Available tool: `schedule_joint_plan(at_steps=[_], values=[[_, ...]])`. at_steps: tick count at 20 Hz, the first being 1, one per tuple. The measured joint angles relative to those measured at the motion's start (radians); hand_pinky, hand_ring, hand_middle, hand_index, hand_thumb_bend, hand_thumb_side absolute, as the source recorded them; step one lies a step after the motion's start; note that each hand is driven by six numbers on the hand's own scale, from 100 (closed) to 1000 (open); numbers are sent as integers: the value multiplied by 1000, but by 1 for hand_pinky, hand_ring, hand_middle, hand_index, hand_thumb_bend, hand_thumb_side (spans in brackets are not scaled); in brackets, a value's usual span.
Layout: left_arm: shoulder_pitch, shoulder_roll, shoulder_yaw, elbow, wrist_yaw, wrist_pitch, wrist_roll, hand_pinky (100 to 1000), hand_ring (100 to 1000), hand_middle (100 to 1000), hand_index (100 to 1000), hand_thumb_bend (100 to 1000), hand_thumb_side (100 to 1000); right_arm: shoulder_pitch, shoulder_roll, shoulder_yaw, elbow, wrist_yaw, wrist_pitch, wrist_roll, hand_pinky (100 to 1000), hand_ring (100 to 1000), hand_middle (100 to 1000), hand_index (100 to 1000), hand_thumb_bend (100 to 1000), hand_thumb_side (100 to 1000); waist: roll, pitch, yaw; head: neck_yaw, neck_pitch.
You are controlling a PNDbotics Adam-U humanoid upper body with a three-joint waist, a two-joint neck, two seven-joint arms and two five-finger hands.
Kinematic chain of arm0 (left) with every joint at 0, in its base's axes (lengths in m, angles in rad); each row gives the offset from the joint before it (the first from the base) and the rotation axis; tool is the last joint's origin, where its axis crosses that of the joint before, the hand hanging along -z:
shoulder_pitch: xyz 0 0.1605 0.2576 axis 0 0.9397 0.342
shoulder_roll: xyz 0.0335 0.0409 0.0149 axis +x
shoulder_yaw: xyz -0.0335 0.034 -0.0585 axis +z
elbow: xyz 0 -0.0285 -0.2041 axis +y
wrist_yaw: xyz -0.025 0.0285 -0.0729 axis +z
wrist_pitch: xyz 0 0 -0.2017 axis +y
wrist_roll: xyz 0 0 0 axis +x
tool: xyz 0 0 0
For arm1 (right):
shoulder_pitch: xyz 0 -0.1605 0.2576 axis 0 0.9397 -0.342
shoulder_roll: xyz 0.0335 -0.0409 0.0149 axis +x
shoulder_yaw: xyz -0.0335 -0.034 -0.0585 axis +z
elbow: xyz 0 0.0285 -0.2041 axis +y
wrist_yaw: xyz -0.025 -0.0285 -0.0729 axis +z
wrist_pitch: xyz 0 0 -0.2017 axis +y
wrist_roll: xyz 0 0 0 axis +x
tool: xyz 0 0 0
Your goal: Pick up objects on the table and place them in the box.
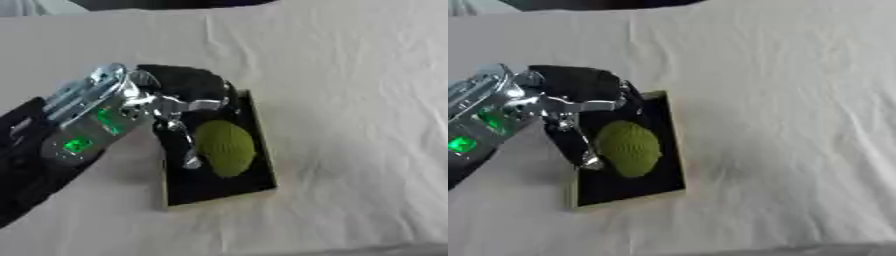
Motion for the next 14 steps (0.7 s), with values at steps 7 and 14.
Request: schedule_joint_plan(at_steps=[7, 14], values=[[2, 1, 39, -38, -7, -9, 6, 798, 833, 838, 916, 638, 166, 1, 0, -1, 0, 0, 2, 2, 867, 698, 615, 819, 100, 641, 0, 0, 0, 0, 0], [2, 34, 123, -134, 0, 13, 45, 744, 782, 783, 866, 470, 100, 1, 0, -6, 0, 0, 2, 2, 868, 699, 615, 819, 100, 640, 1, 0, 2, -3, -5]])
